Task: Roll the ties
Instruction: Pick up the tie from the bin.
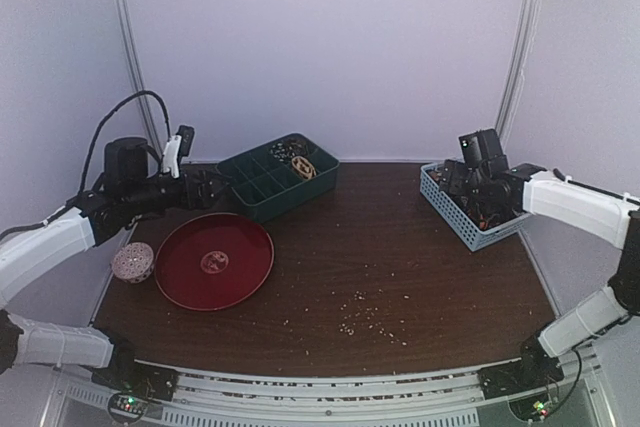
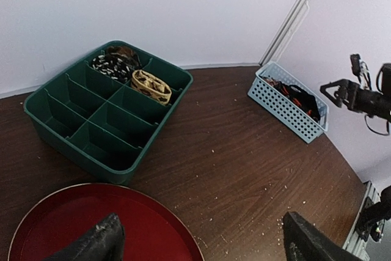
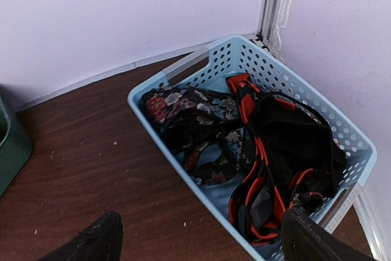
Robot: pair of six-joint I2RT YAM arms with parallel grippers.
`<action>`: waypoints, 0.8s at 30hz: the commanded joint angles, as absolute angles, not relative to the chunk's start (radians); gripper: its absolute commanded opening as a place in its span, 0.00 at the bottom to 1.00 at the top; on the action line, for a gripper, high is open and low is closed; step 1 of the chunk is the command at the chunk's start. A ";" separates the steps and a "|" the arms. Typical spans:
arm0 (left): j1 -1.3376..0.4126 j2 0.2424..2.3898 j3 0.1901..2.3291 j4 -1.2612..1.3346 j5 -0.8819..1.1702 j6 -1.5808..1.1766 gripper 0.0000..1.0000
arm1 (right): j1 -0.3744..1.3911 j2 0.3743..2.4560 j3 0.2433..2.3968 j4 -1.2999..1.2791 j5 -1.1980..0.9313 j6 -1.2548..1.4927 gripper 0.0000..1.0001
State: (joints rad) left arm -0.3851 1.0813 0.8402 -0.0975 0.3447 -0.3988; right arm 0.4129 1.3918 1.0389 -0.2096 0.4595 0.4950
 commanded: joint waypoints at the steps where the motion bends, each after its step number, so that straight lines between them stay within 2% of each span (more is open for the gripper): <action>1: -0.379 1.087 0.858 -0.161 0.432 -0.344 0.90 | 0.334 1.537 1.152 -0.232 0.530 0.392 0.84; 4: -0.378 1.070 0.834 -0.178 0.446 -0.337 0.90 | 0.278 1.651 1.233 -0.245 0.526 0.360 0.62; 6: -0.378 1.055 0.825 -0.178 0.455 -0.333 0.90 | 0.247 1.721 1.279 -0.260 0.530 0.345 0.54; 10: -0.379 1.038 0.836 -0.207 0.435 -0.314 0.91 | 0.213 1.860 1.382 -0.332 0.551 0.320 0.46; 17: -0.378 1.019 0.845 -0.226 0.401 -0.296 0.93 | 0.178 1.965 1.445 -0.405 0.580 0.301 0.39; 24: -0.378 1.026 0.851 -0.227 0.399 -0.298 0.93 | 0.167 1.990 1.438 -0.425 0.530 0.326 0.22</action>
State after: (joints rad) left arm -0.3851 1.0321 0.8364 -0.2424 0.4053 -0.3157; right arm 0.1753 1.9842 1.4208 -0.3809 0.5365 0.3103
